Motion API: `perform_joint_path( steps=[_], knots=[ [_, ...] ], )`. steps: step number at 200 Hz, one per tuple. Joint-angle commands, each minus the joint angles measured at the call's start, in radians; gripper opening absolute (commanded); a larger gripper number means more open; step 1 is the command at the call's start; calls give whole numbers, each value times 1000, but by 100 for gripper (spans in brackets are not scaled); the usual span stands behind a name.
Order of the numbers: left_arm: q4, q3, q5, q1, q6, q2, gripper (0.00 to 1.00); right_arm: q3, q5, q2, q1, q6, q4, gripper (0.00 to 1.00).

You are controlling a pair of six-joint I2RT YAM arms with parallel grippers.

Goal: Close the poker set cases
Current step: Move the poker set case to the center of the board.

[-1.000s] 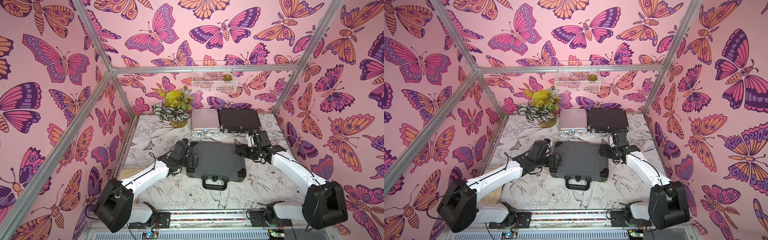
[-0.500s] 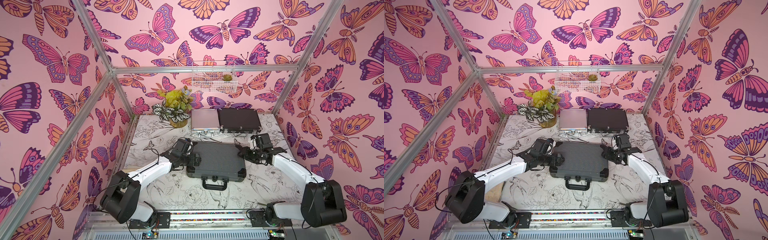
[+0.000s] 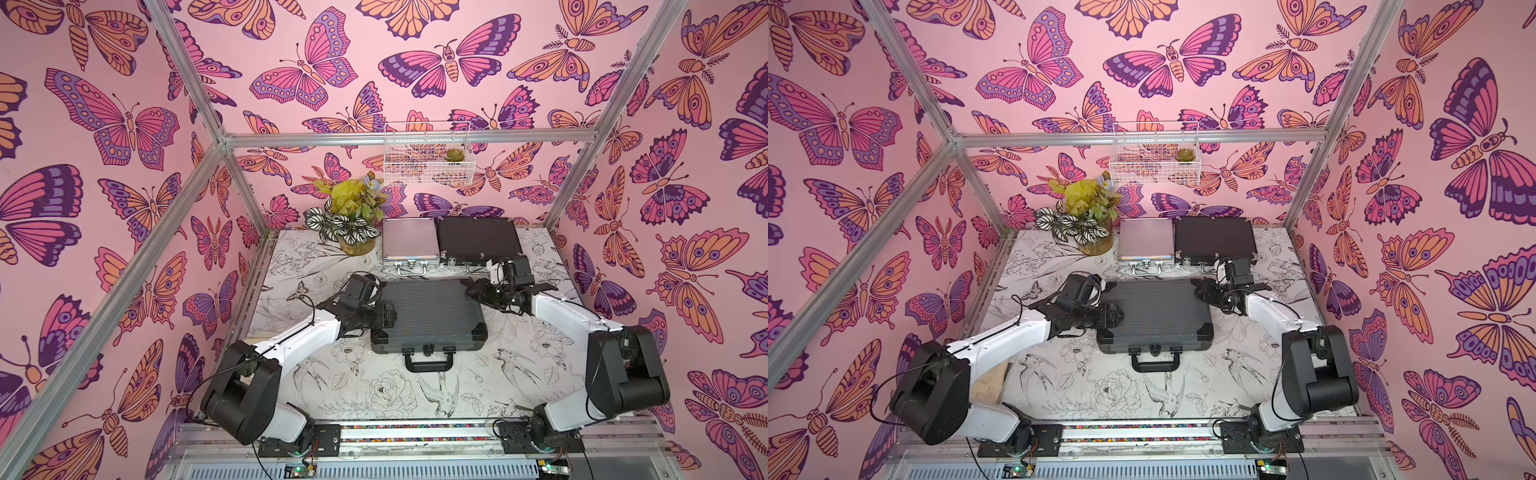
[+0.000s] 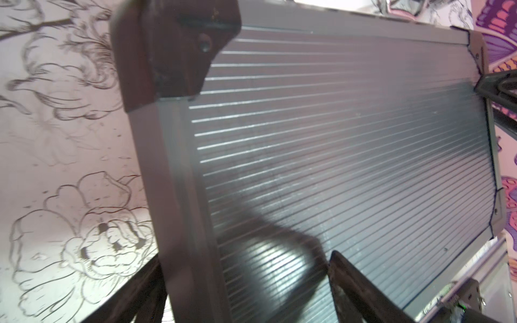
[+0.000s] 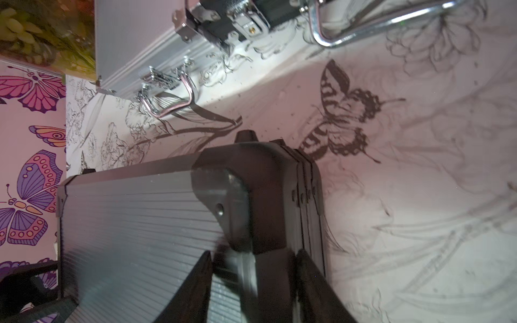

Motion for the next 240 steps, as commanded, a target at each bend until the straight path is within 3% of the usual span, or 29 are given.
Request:
perform_joint_path(
  steps=[1, 38, 68, 128, 175, 198, 240],
  knots=[
    [16, -14, 59, -30, 27, 18, 87, -38, -174, 90, 118, 16, -75, 48],
    [15, 38, 51, -17, 55, 63, 86, -70, -129, 66, 118, 23, -85, 48],
    [23, 93, 58, -10, 71, 123, 73, -89, -98, 37, 118, 38, -98, 48],
    [17, 160, 86, -6, 80, 215, 66, -143, -56, -38, 106, 39, -124, 50],
    [-48, 44, -58, 14, 30, 48, 82, -143, -77, -25, 86, 40, -103, 51],
    [-29, 6, -19, 23, 20, 29, 80, -134, -93, -10, 86, 39, -93, 50],
    [69, -2, 95, 28, 4, 123, 70, -145, -116, -5, 87, 40, -76, 50]
  ],
)
